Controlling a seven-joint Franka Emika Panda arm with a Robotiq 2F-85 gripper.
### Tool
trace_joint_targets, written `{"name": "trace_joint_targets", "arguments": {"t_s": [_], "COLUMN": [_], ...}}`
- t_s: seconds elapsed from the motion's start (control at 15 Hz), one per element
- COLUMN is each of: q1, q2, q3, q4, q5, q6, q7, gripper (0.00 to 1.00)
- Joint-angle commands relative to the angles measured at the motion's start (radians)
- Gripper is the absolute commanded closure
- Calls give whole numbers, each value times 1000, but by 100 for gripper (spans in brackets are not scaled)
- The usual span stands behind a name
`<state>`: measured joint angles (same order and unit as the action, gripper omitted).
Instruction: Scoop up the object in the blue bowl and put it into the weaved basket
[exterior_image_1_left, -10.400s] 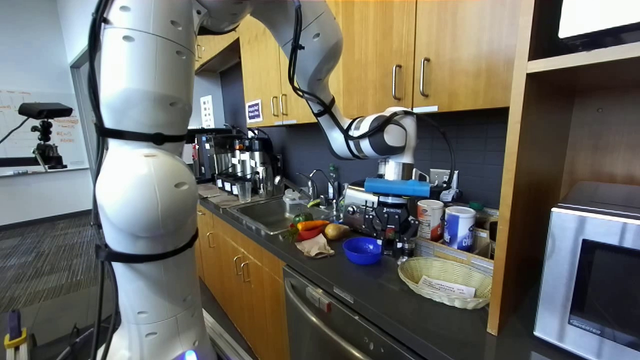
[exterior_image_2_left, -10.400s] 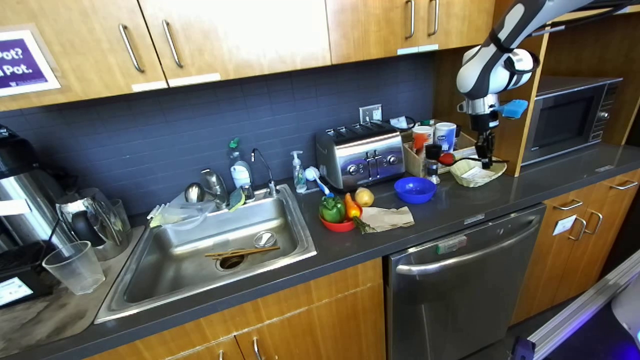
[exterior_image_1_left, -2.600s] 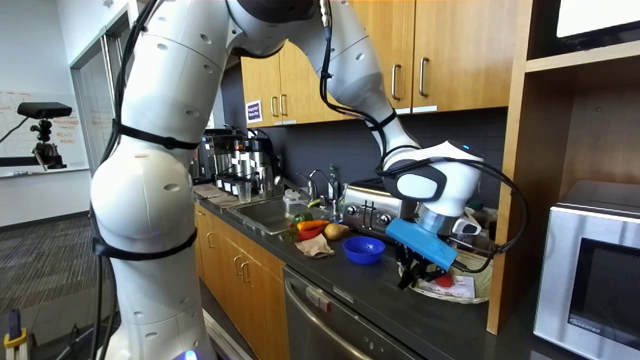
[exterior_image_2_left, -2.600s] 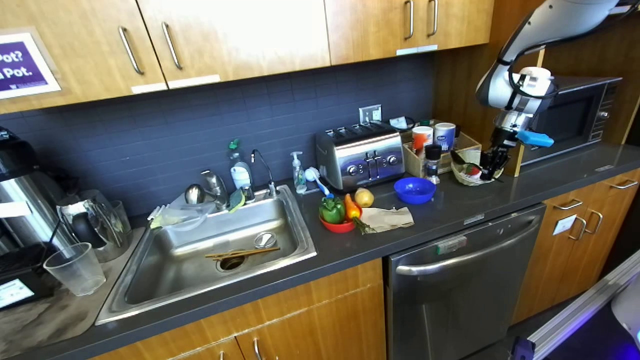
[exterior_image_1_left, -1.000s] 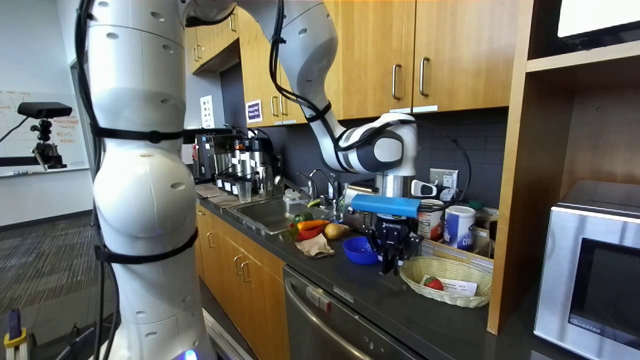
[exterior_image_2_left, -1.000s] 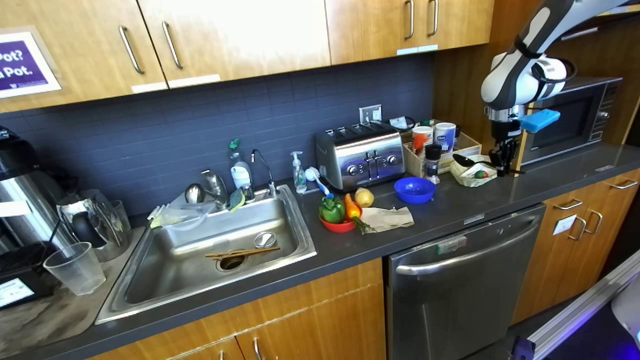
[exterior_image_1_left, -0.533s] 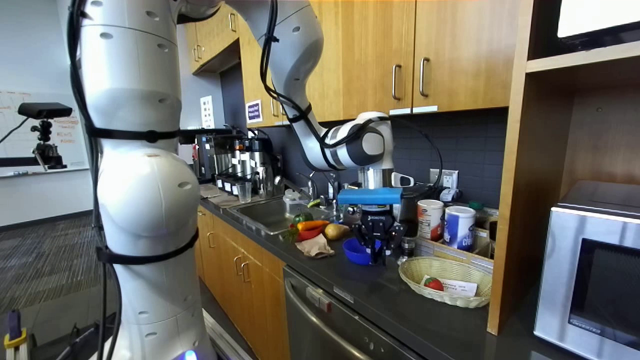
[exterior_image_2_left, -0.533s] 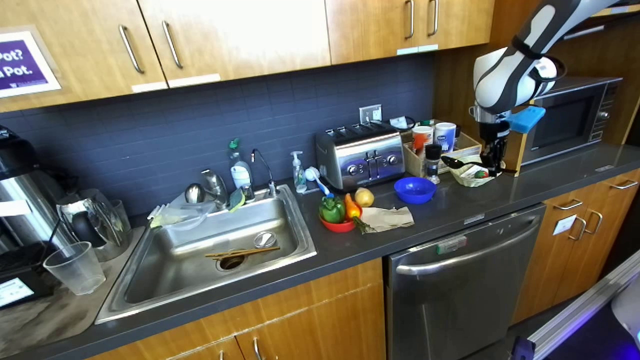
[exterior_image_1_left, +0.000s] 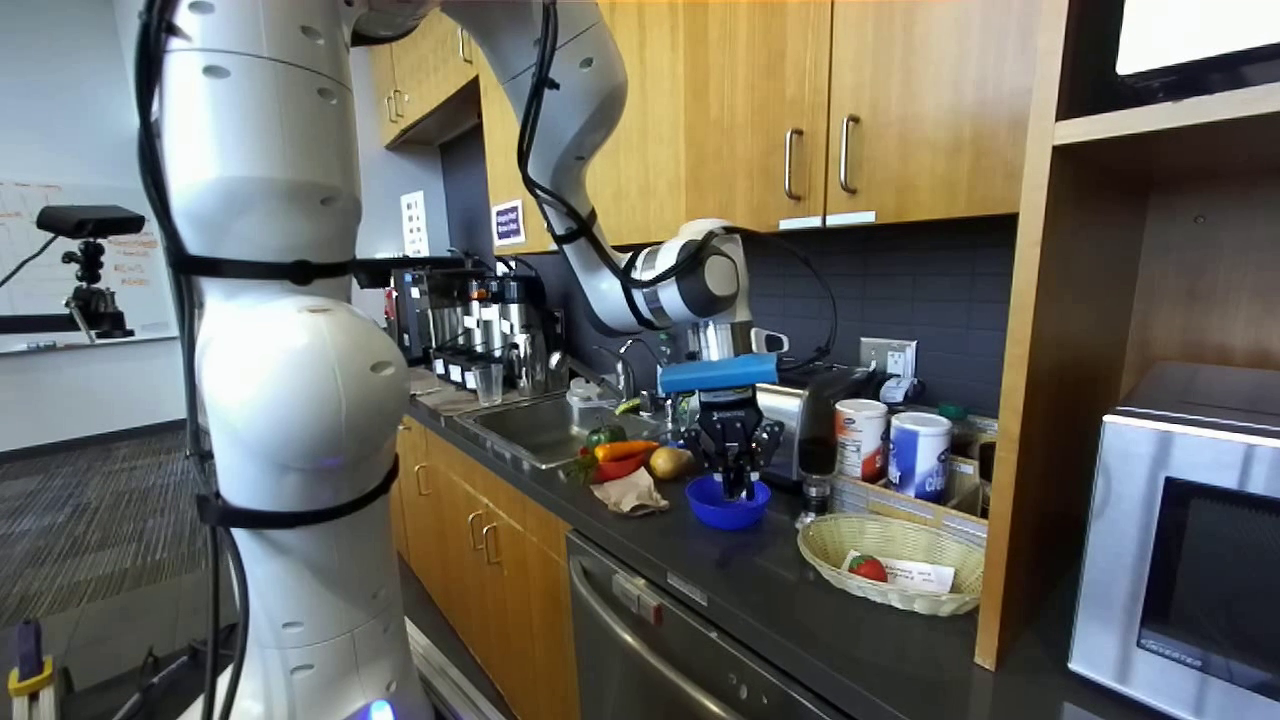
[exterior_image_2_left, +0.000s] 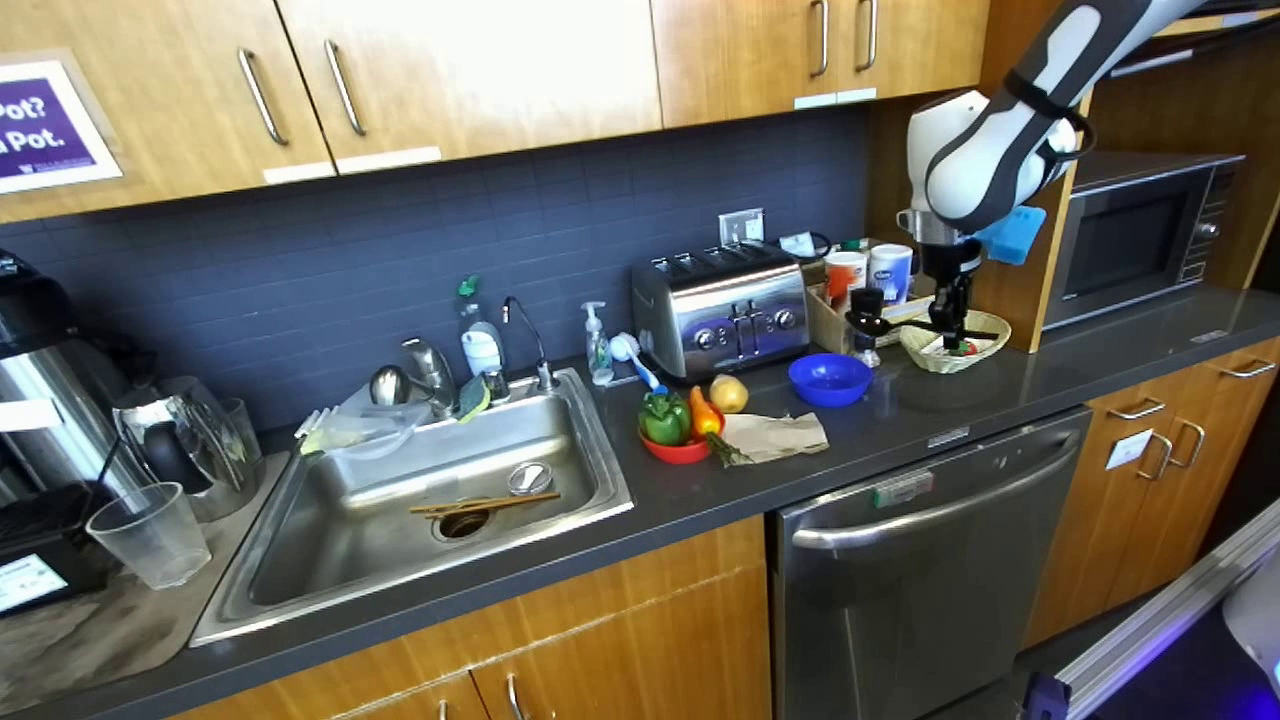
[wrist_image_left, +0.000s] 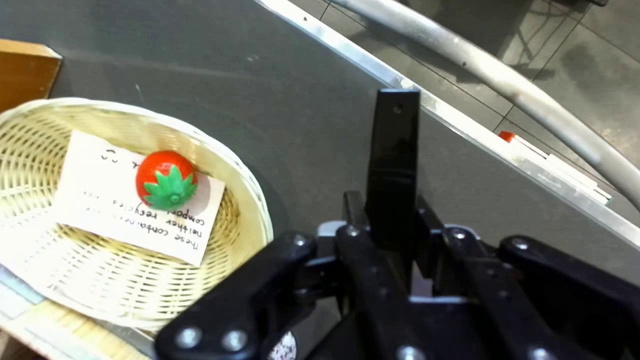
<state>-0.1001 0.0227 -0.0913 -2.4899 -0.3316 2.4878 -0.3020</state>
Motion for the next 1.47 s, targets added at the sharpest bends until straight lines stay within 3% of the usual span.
{"name": "trace_joint_targets", "arguments": {"t_s": [0.0,1.4], "q1": [20,70], "q2": [-2,288], "q3": [16,44], "q4": [22,250], "q5": [-25,-79], "q6": [-15,-151], "q7": [8,8], "gripper": [94,94]}}
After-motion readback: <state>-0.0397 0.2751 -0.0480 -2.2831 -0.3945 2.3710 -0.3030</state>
